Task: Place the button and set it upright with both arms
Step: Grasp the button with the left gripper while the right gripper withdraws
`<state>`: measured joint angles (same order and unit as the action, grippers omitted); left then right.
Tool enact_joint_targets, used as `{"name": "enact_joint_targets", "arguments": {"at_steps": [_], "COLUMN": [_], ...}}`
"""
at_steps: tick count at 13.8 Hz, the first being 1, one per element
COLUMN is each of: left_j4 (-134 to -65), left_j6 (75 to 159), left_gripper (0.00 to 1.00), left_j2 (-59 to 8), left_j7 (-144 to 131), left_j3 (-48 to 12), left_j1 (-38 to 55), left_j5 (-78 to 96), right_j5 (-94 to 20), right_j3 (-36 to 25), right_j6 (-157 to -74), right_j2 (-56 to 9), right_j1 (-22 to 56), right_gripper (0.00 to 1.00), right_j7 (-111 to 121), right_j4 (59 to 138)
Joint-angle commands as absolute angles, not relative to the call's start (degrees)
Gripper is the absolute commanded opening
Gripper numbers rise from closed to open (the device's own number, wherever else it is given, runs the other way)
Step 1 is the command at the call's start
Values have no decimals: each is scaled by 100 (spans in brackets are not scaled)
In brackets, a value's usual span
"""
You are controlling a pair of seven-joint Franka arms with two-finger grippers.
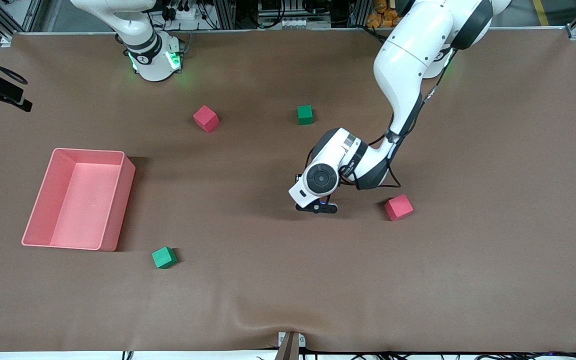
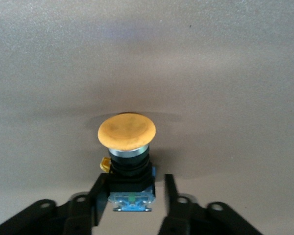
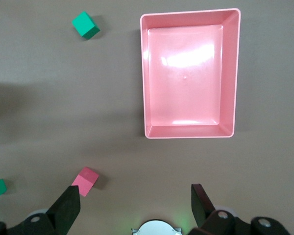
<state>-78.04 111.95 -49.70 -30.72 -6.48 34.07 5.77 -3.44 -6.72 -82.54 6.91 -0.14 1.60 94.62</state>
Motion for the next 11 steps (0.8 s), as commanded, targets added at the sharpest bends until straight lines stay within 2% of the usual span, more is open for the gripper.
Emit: {"name": "enact_joint_targets", "arguments": {"at_steps": [1,2,4,6,9,11], "left_j4": [-7708,-7708,-7699,-7690,-7647,-7638], "left_j6": [11153,11127,11118,11109,11127,11162], "left_gripper": [14,0,0,0,0,0], "left_j2": [-5019,-5010,-4922,-4756,-4580,-4387], "left_j7": [-3382,-3523,-3769,-4460,-6192,-7009], "left_j3": [-580,-580,-571,-571,-571,-554], "left_j1": [3524,3577,3595,3621,3841,4060], "left_j5": [571,571,536,475,-165,-587], "right_j5": [-204,50,228,167,-17,-18], "right_j3": [-571,-502,-431,-439,-439,-439], "right_j6": [-8313,-8454,-8368,-7895,-7901,-8277], "right_j2": [668,659,441,176,202,429], "right_j1": [-18,26,96,97,88,97], "right_gripper": [100,100,100,100,100,100], "right_j7": [123,114,53,-157,-369,-343], "right_j4": [9378,9369,8924,8588,8744,9208]}}
